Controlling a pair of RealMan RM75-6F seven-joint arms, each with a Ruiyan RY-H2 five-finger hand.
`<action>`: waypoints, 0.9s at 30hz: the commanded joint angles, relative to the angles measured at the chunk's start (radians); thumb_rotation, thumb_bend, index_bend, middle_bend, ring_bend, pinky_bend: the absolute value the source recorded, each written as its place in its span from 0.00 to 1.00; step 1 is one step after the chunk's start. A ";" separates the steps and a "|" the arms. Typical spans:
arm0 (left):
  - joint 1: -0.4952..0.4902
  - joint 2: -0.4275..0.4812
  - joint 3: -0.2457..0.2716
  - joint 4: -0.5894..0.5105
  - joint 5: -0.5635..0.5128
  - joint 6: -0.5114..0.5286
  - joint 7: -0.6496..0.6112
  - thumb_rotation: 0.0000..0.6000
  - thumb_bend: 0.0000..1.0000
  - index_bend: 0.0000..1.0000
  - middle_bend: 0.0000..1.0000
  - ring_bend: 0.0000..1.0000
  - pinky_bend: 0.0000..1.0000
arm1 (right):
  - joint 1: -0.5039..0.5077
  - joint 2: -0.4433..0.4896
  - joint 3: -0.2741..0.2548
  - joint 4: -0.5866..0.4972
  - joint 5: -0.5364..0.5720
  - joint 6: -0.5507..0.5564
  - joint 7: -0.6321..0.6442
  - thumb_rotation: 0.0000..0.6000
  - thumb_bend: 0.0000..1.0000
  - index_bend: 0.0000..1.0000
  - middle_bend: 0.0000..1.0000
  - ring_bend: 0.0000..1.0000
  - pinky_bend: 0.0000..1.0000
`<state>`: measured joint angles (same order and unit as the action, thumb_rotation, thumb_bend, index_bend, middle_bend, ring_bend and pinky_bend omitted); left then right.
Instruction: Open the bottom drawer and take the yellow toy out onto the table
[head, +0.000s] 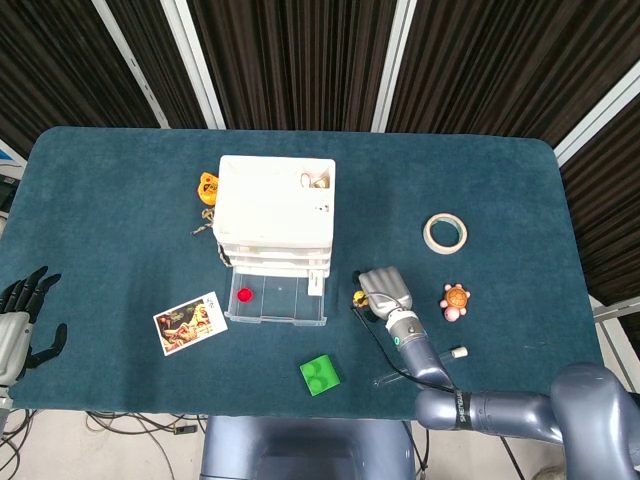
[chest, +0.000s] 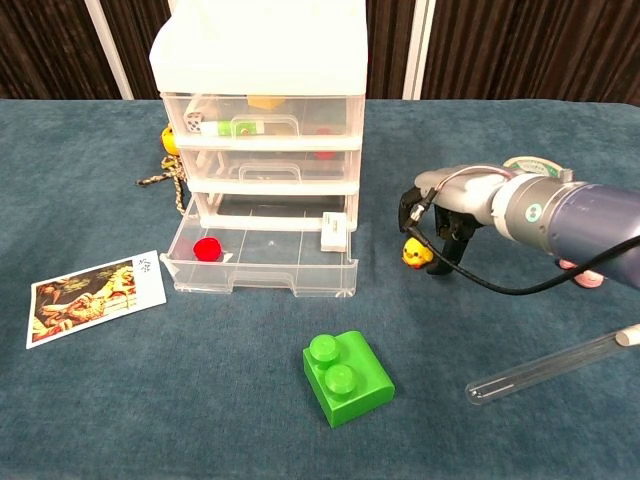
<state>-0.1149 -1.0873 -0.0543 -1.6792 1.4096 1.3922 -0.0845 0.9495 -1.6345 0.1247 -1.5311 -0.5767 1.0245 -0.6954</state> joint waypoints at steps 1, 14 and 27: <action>0.000 -0.001 0.000 0.003 0.002 0.003 0.002 1.00 0.48 0.09 0.00 0.00 0.00 | -0.020 0.057 0.018 -0.069 -0.011 0.031 0.018 1.00 0.28 0.29 1.00 1.00 1.00; 0.003 -0.017 -0.003 0.019 0.023 0.031 0.026 1.00 0.48 0.09 0.00 0.00 0.00 | -0.238 0.463 0.020 -0.426 -0.122 0.127 0.259 1.00 0.31 0.36 0.72 0.82 0.84; 0.007 -0.026 0.009 0.035 0.073 0.063 0.051 1.00 0.48 0.09 0.00 0.00 0.00 | -0.632 0.475 -0.180 -0.308 -0.612 0.495 0.526 1.00 0.25 0.19 0.16 0.37 0.35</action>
<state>-0.1086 -1.1129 -0.0452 -1.6441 1.4816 1.4542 -0.0323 0.4348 -1.0947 0.0091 -1.9346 -1.0277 1.3835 -0.2664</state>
